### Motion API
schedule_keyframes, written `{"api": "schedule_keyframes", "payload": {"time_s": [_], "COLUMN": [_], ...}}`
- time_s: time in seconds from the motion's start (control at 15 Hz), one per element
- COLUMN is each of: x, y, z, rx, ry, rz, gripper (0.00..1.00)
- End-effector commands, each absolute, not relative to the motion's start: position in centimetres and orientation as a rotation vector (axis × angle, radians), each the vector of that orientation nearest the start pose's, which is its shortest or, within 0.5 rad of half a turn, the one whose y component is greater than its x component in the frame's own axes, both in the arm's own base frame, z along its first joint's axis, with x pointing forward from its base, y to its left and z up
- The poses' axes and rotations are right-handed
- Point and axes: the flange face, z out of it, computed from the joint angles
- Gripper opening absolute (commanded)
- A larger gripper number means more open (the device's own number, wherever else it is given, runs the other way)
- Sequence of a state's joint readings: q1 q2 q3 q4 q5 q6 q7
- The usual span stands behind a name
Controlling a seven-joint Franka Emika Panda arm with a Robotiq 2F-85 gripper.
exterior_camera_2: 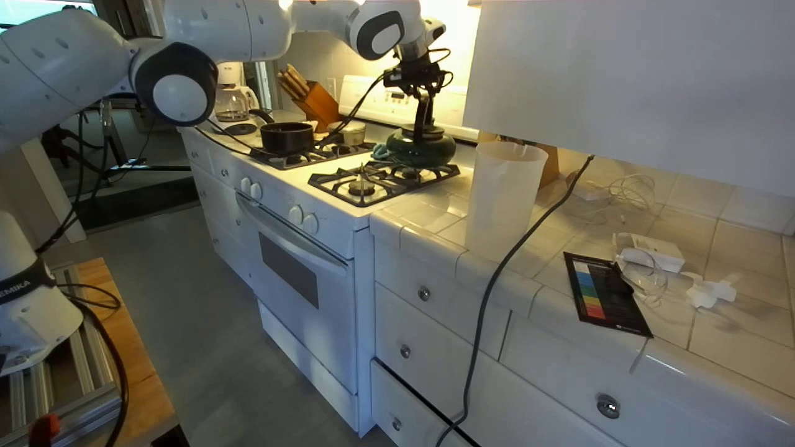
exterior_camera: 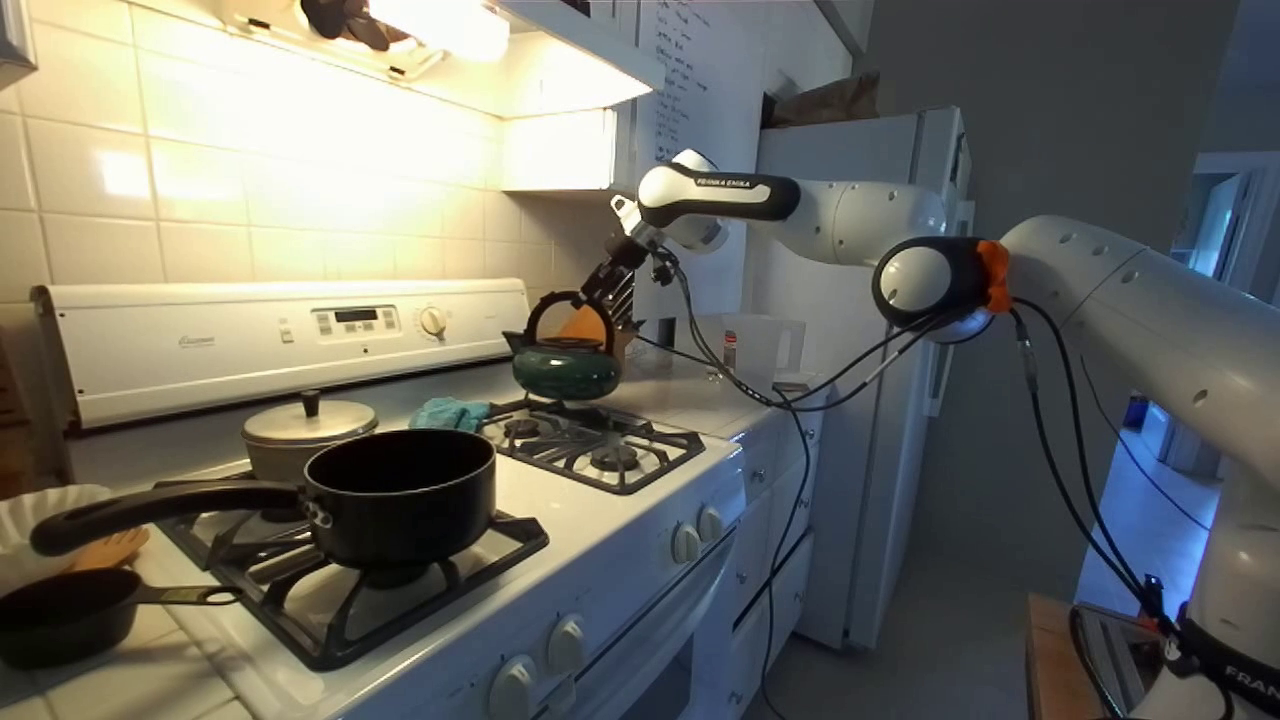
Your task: Move the jar and the tea kettle to the left
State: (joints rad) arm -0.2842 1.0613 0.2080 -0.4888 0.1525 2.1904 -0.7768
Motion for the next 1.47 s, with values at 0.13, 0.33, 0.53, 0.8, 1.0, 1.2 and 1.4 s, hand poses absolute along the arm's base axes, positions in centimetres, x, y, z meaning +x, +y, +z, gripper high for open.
{"api": "schedule_keyframes", "payload": {"time_s": [0.13,0.33,0.53,0.8,1.0,1.2,1.4], "x": [79.5,79.1,79.0,78.3,77.8,77.6,77.5], "y": [-18.1,-18.1,-17.8,-19.3,-20.2,-20.3,-19.8], "z": [55.3,55.7,55.2,55.9,56.8,57.6,58.0], "rx": [-2.9,-2.938,-2.952,-3.015,-3.067,-3.115,-3.143], "ry": [-0.546,-0.562,-0.578,-0.431,-0.307,-0.185,-0.086], "rz": [-1.216,-1.164,-1.087,-1.058,-1.063,-1.069,-1.063], "gripper": [0.07,0.07,0.07,0.07,0.07,0.07,0.07]}}
